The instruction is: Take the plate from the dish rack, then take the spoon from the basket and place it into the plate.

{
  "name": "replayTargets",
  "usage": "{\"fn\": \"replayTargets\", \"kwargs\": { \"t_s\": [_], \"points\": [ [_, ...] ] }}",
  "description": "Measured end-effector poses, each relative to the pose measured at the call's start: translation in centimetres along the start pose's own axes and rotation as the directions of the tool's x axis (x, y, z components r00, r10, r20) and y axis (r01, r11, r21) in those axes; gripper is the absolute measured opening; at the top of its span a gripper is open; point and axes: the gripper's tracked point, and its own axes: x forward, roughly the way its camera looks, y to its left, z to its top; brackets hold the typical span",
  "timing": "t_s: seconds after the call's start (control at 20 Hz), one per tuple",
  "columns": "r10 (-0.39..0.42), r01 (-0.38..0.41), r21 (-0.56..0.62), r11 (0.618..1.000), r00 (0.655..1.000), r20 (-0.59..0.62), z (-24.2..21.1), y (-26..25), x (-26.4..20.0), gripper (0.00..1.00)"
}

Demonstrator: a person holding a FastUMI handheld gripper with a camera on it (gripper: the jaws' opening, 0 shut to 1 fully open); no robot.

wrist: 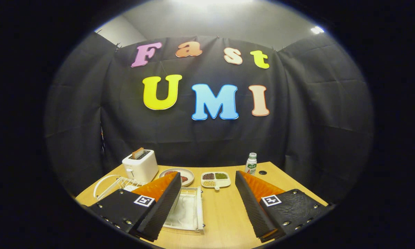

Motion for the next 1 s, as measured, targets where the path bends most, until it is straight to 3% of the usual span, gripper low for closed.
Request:
{"fn": "replayTargets", "kwargs": {
  "t_s": [0.35, 0.7, 1.0],
  "points": [
    [0.056, -0.045, 0.082, 0.996, 0.989, -0.140, -4.2, 5.2, 4.4, 0.97],
    [0.065, -0.023, 0.148, 0.989, 0.958, -0.281, -9.1, 7.1, 9.1, 0.97],
    [0.127, -0.051, 0.192, 0.980, 0.903, -0.410, -13.9, 8.2, 12.0, 0.94]
  ]
}}
